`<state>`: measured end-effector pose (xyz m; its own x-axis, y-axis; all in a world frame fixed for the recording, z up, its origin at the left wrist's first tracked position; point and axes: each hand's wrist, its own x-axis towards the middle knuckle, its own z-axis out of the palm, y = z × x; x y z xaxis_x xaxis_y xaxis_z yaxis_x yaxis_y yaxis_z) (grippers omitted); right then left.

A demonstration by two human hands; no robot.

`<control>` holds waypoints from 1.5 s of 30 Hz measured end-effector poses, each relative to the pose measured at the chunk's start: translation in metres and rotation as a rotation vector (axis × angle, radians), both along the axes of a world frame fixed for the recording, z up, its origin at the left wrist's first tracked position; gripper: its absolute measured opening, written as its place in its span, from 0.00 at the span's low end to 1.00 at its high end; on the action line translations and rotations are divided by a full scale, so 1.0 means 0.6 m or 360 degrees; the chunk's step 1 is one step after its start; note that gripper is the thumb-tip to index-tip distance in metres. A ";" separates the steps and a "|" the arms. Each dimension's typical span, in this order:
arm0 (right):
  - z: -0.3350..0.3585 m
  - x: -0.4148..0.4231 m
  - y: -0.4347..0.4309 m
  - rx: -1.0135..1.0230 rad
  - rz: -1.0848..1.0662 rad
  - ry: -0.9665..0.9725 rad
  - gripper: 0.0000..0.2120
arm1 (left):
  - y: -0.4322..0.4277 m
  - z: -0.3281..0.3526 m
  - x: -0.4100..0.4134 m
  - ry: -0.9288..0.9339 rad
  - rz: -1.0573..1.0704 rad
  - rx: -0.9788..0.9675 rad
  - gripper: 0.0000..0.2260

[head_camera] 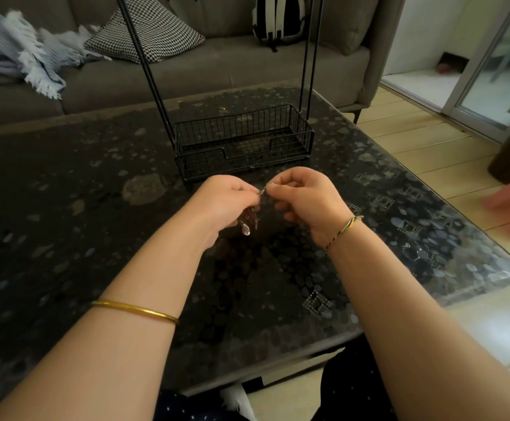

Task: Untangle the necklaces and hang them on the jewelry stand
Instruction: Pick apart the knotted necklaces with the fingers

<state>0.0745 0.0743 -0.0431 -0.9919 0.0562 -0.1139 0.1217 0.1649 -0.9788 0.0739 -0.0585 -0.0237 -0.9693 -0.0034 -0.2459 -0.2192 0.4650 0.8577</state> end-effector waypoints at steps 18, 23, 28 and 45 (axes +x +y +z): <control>0.007 -0.003 0.002 -0.0456 -0.0001 -0.0324 0.03 | -0.005 0.008 -0.003 -0.0124 0.0271 0.0344 0.08; 0.012 0.000 0.004 -0.1029 -0.0134 -0.0438 0.04 | -0.003 0.006 -0.005 -0.0075 0.0324 0.0248 0.08; 0.008 -0.002 -0.003 -0.1277 -0.0342 -0.0509 0.07 | 0.002 0.003 0.001 0.0041 0.0095 -0.0171 0.06; -0.002 -0.005 -0.010 -0.0195 -0.0111 -0.0325 0.06 | 0.007 0.017 0.000 -0.0137 0.0497 0.0804 0.05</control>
<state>0.0715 0.0683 -0.0442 -0.9417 0.0972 -0.3220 0.3262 0.0307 -0.9448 0.0741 -0.0544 -0.0132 -0.9178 -0.1474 -0.3688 -0.3583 -0.0931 0.9290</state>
